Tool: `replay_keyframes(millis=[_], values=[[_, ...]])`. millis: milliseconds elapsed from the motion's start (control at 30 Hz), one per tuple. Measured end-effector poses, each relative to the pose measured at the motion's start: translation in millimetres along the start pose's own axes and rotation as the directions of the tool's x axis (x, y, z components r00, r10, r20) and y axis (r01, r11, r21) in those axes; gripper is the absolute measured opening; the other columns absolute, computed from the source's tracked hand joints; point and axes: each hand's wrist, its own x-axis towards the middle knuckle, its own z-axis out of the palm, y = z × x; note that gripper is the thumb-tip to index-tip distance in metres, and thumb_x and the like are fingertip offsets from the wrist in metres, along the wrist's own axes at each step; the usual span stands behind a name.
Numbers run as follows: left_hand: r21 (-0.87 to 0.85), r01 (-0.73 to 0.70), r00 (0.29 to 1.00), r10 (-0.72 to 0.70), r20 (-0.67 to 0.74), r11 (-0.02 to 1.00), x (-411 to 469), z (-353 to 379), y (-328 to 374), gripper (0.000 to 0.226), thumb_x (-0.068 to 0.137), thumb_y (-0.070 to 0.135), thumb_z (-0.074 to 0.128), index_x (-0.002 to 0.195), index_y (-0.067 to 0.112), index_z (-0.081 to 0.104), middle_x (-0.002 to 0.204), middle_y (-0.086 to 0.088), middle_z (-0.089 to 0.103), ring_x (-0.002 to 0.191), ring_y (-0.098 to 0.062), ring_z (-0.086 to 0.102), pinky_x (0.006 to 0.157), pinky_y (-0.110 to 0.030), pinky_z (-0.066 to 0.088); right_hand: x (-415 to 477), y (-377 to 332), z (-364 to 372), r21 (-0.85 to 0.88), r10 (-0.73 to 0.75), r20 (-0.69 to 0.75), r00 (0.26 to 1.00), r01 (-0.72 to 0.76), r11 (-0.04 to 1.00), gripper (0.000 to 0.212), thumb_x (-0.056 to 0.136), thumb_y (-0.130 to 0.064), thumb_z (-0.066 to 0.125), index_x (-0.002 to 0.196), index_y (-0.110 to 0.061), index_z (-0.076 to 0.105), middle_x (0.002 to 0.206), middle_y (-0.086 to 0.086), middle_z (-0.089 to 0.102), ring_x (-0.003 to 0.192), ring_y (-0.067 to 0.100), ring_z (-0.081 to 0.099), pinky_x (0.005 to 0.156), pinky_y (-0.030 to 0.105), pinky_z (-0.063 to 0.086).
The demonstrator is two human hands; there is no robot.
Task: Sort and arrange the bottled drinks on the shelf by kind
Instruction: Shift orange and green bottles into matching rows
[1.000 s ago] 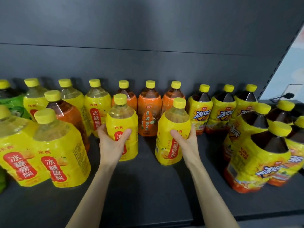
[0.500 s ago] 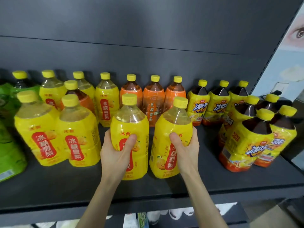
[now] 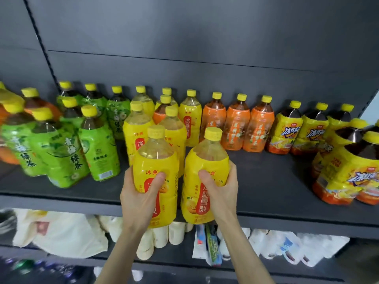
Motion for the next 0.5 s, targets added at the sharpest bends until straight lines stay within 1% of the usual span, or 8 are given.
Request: replay_keyframes(millis=[133, 233, 300, 400, 500], values=[[-0.014, -0.006, 1.000, 0.006, 0.010, 1.000, 32, -26, -6, 0.071, 0.060, 0.072, 0.063, 0.117, 0.031, 0.054, 0.096, 0.014, 0.069, 0.085, 0.003, 0.065, 0.063, -0.013, 0.050, 4, 4, 44, -0.005, -0.018, -0.003, 1.000, 0.018, 1.000, 0.070, 0.051, -0.063, 0.079, 0.113, -0.049, 0.048, 0.102, -0.022, 0.067, 0.091, 0.001, 0.067, 0.068, 0.018, 0.055], [0.013, -0.011, 0.998, 0.010, 0.062, 1.000, 59, -40, -12, 0.072, 0.063, 0.071, 0.068, 0.119, 0.028, 0.052, 0.099, 0.011, 0.068, 0.085, 0.005, 0.064, 0.061, -0.010, 0.049, 9, 10, 76, -0.013, -0.016, -0.043, 0.999, 0.015, 1.000, 0.073, 0.050, -0.060, 0.080, 0.115, -0.047, 0.049, 0.102, -0.022, 0.067, 0.092, 0.002, 0.067, 0.068, 0.021, 0.055], [0.020, -0.016, 0.995, 0.014, 0.101, 1.000, 76, -45, -18, 0.074, 0.065, 0.069, 0.070, 0.120, 0.024, 0.051, 0.101, 0.011, 0.067, 0.085, 0.007, 0.063, 0.062, -0.007, 0.048, 11, 15, 92, -0.021, -0.029, -0.077, 0.997, 0.027, 0.999, 0.074, 0.051, -0.059, 0.081, 0.116, -0.046, 0.048, 0.102, -0.025, 0.066, 0.092, 0.000, 0.067, 0.069, 0.020, 0.055], [0.011, -0.021, 0.989, 0.019, 0.148, 1.000, 96, -47, -25, 0.090, 0.056, 0.076, 0.066, 0.123, 0.019, 0.049, 0.103, 0.010, 0.065, 0.089, 0.003, 0.063, 0.065, -0.008, 0.049, 14, 21, 107, -0.044, -0.049, -0.140, 0.989, 0.043, 0.998, 0.070, 0.052, -0.057, 0.082, 0.113, -0.050, 0.046, 0.102, -0.030, 0.065, 0.092, -0.004, 0.065, 0.068, 0.014, 0.053], [-0.027, -0.004, 0.983, 0.009, 0.185, 1.000, 103, -43, -32, 0.089, 0.057, 0.071, 0.068, 0.126, 0.019, 0.047, 0.107, 0.010, 0.063, 0.095, 0.000, 0.063, 0.069, -0.010, 0.050, 16, 24, 113, -0.075, -0.066, -0.182, 0.981, 0.053, 0.996, 0.068, 0.054, -0.053, 0.082, 0.111, -0.055, 0.045, 0.102, -0.032, 0.064, 0.093, -0.006, 0.064, 0.067, 0.010, 0.051]])
